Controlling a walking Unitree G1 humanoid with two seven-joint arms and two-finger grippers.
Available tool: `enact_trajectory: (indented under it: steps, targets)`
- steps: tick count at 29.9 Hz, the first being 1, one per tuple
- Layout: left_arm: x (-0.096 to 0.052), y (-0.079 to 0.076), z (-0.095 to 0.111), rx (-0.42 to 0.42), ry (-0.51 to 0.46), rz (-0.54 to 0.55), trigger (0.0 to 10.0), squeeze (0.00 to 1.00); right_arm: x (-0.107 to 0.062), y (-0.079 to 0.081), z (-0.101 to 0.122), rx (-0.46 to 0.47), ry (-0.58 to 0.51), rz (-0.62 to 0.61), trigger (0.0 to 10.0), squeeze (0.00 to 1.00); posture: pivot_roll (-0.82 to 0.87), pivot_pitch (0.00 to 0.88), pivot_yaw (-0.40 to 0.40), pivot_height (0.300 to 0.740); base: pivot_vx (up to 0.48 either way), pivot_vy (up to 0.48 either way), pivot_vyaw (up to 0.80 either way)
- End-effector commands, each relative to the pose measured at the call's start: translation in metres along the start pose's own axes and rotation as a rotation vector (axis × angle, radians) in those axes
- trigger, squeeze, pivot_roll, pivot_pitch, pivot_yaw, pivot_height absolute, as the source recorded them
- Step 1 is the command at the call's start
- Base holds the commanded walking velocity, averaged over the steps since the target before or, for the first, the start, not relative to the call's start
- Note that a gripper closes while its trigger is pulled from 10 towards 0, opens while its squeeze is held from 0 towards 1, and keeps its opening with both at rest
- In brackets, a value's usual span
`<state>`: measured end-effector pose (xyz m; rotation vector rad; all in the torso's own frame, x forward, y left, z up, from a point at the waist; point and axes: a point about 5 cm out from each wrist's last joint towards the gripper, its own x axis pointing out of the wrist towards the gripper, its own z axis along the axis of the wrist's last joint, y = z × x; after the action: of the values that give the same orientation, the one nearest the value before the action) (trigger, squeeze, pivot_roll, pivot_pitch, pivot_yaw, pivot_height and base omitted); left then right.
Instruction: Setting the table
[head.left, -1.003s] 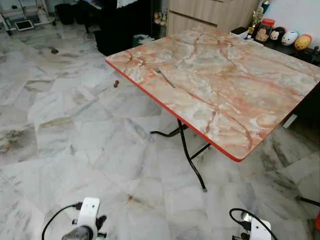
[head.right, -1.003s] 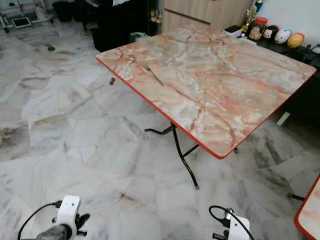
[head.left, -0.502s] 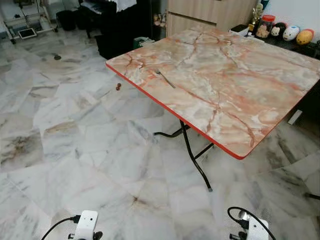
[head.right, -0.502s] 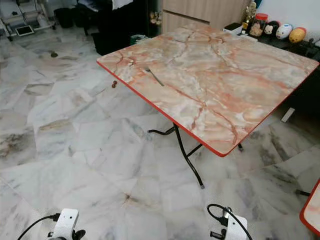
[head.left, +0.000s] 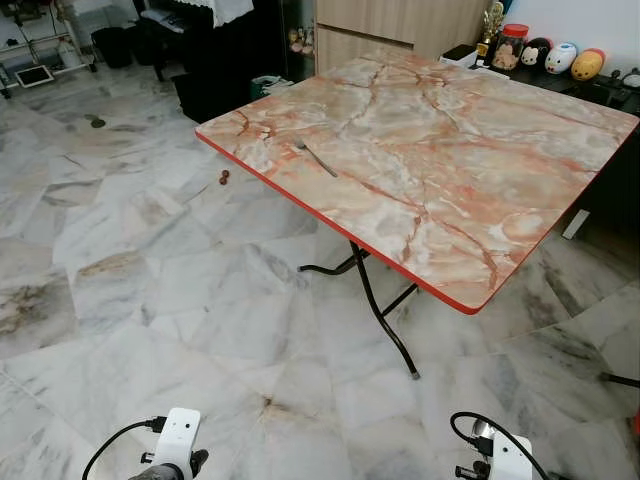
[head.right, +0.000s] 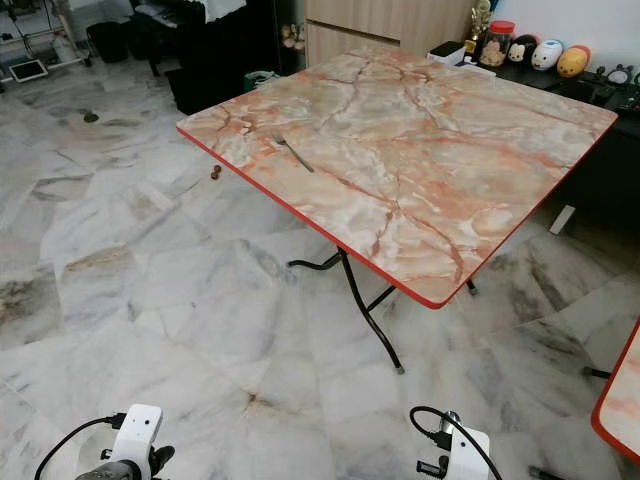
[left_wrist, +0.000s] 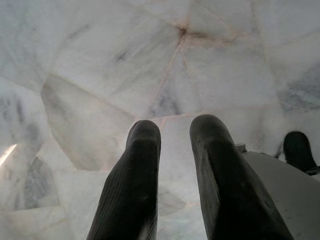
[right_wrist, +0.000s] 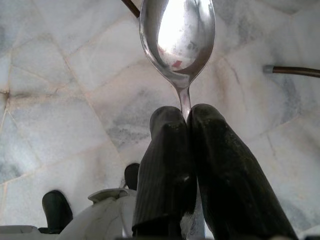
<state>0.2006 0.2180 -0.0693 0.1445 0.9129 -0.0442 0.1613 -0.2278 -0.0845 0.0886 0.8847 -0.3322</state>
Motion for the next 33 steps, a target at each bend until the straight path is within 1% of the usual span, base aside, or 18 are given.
enact_trajectory:
  steps: [1,6,7,10,13,14,21,33]
  targets:
    - [0.0,-0.002,-0.002,0.0,0.011,-0.005,10.0,0.0,0.0,0.001,-0.001,-0.016,0.01,0.008,10.0,0.0,0.06,0.0,0.011,0.727,0.0,0.0,-0.7]
    - [0.0,-0.004,-0.002,-0.003,0.01,-0.008,10.0,0.0,0.0,-0.001,0.0,-0.029,0.007,0.012,10.0,0.0,0.05,0.0,0.008,0.727,0.0,0.0,-0.7]
    - [0.0,-0.005,-0.002,0.021,0.011,-0.01,10.0,0.0,0.0,-0.001,0.001,-0.03,0.006,0.013,10.0,0.0,0.05,0.0,0.008,0.727,0.0,0.0,-0.69]
    - [0.001,-0.007,-0.002,0.042,0.01,-0.014,10.0,0.0,0.0,-0.002,0.001,-0.032,0.006,0.013,10.0,0.0,0.05,0.0,0.006,0.727,0.0,-0.325,-0.7]
    - [0.001,-0.009,-0.003,0.034,0.01,-0.012,10.0,0.0,0.0,-0.002,0.001,-0.035,0.005,0.014,10.0,0.0,0.05,0.0,0.003,0.727,0.0,-0.48,-0.7]
    - [0.001,-0.008,-0.002,0.017,0.009,-0.007,10.0,0.0,0.0,-0.002,0.001,-0.036,0.006,0.015,10.0,0.0,0.05,0.0,0.004,0.727,0.0,0.0,-0.69]
    - [0.001,-0.012,-0.003,0.03,0.014,-0.018,10.0,0.0,0.0,-0.002,0.0,-0.04,0.01,0.016,10.0,0.0,0.05,0.0,0.002,0.727,0.0,0.0,-0.69]
    - [0.001,-0.011,-0.003,0.034,0.014,-0.02,10.0,0.0,0.0,0.0,0.0,-0.04,0.011,0.023,10.0,0.0,0.05,0.0,0.006,0.727,0.0,0.0,-0.69]
